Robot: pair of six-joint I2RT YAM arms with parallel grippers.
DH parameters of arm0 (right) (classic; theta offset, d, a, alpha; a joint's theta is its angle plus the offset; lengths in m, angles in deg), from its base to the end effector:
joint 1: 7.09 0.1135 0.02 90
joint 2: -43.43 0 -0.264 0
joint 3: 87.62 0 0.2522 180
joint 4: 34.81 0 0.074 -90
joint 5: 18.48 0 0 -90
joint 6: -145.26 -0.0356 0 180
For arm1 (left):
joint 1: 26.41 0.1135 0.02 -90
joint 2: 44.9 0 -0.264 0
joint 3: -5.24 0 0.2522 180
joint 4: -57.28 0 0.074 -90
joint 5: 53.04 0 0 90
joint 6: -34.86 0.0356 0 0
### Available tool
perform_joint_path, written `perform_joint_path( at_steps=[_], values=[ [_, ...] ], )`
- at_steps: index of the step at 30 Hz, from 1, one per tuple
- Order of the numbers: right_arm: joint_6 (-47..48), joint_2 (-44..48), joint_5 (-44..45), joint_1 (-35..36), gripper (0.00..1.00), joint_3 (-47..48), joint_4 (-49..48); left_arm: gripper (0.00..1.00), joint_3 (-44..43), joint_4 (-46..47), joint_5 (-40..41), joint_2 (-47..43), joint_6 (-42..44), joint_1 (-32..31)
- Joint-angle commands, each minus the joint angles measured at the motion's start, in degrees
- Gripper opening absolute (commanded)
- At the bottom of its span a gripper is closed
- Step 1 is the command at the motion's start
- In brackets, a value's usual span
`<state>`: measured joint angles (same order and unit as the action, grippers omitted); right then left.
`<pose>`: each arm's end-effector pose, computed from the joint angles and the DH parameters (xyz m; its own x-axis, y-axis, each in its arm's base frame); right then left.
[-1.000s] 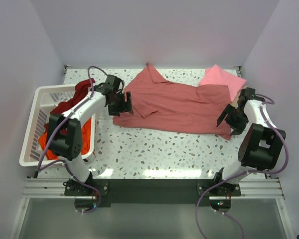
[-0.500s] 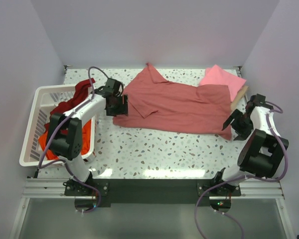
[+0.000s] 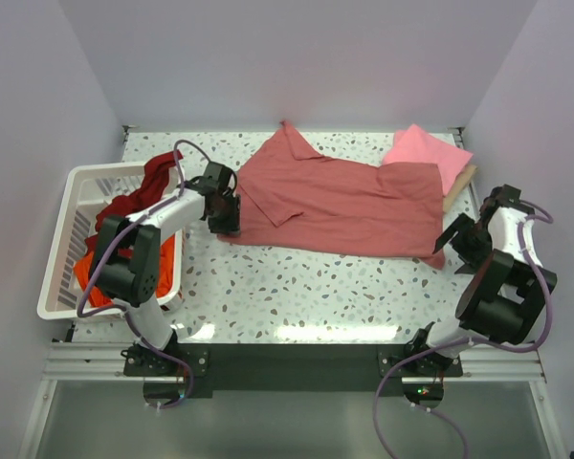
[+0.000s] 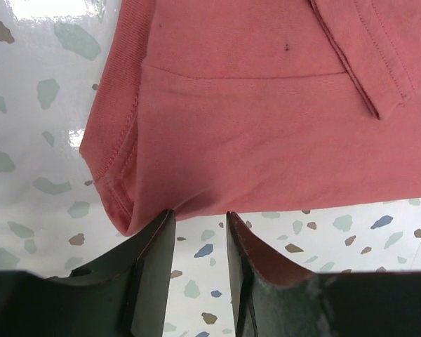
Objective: Fold and stack the t-shirts
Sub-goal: Fold the tshirt
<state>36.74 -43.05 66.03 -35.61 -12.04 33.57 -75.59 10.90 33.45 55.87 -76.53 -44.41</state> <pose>0.2404 -0.1268 0.2218 -0.6726 0.7253 -0.1465 0.7101 0.6884 0.1482 0.3326 -0.1104 0.1865 -0.9320 -0.0799 -0.3535 -0.0087 0.9800 -0.1987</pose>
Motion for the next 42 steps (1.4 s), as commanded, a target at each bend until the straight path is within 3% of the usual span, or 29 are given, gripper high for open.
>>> perform_joint_path(
  at_steps=[1,11,22,29,42],
  values=[
    [0.86,2.19,0.31,0.04,0.74,0.76,1.03,0.40,-1.04,2.04,0.68,0.57,1.78,0.60],
    [0.42,4.38,-0.66,0.12,0.75,-3.02,0.32,0.56,-4.30,0.63,5.01,-1.28,3.98,3.06],
    [-0.72,4.74,-0.74,0.04,0.75,-5.40,-0.82,0.52,0.26,4.67,-4.57,0.30,4.07,3.67],
    [-0.46,5.70,-0.13,0.04,0.75,-4.78,0.15,0.49,1.50,5.55,-4.67,1.53,3.72,3.67],
    [-0.72,5.62,3.74,0.04,0.75,-7.33,-0.38,0.10,2.29,5.64,-3.00,1.88,3.81,3.67]
  ],
)
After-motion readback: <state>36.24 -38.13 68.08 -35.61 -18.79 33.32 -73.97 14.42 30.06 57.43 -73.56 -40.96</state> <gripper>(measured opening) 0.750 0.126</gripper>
